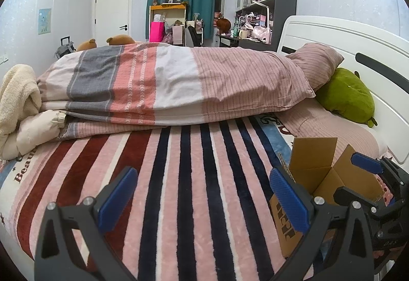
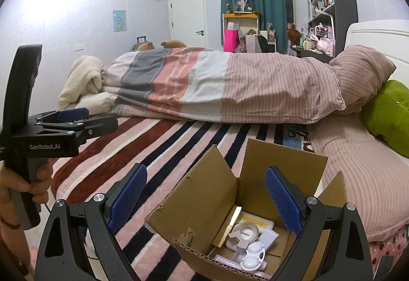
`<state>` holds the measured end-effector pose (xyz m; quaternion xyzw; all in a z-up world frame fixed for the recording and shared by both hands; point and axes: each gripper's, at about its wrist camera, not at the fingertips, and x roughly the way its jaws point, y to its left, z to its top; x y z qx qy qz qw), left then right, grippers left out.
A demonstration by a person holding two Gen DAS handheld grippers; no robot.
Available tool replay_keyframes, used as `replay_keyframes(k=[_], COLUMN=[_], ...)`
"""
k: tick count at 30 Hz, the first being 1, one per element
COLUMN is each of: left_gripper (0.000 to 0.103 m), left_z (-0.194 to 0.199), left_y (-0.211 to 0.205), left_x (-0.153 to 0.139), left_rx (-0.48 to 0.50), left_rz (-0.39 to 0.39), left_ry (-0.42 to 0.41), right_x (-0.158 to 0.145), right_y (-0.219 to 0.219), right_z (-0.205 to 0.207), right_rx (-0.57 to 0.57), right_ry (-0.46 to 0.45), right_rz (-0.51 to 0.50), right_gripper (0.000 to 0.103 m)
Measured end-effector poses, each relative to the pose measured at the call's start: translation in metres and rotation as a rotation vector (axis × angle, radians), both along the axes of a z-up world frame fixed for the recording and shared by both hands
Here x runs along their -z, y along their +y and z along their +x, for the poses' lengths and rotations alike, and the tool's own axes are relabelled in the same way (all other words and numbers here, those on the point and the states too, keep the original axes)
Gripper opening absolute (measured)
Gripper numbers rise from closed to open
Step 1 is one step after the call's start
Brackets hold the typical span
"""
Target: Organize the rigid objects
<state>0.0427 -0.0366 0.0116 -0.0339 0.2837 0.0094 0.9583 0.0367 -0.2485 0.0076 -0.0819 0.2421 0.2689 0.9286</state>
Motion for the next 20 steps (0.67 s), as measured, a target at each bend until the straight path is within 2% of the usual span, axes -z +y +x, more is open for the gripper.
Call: replay_keyframes(k=[20], left_gripper=[0.103], left_z=[-0.002], left_y=[0.0003], left_x=[0.001], left_rx=[-0.003], left_rz=[-0.001], left_ry=[0.002], right_x=[0.0029], right_y=[0.0081], right_z=[-0.0052], right_rx=[0.021], right_ry=[0.008], right_rz=[0.005], right_gripper=[0.093])
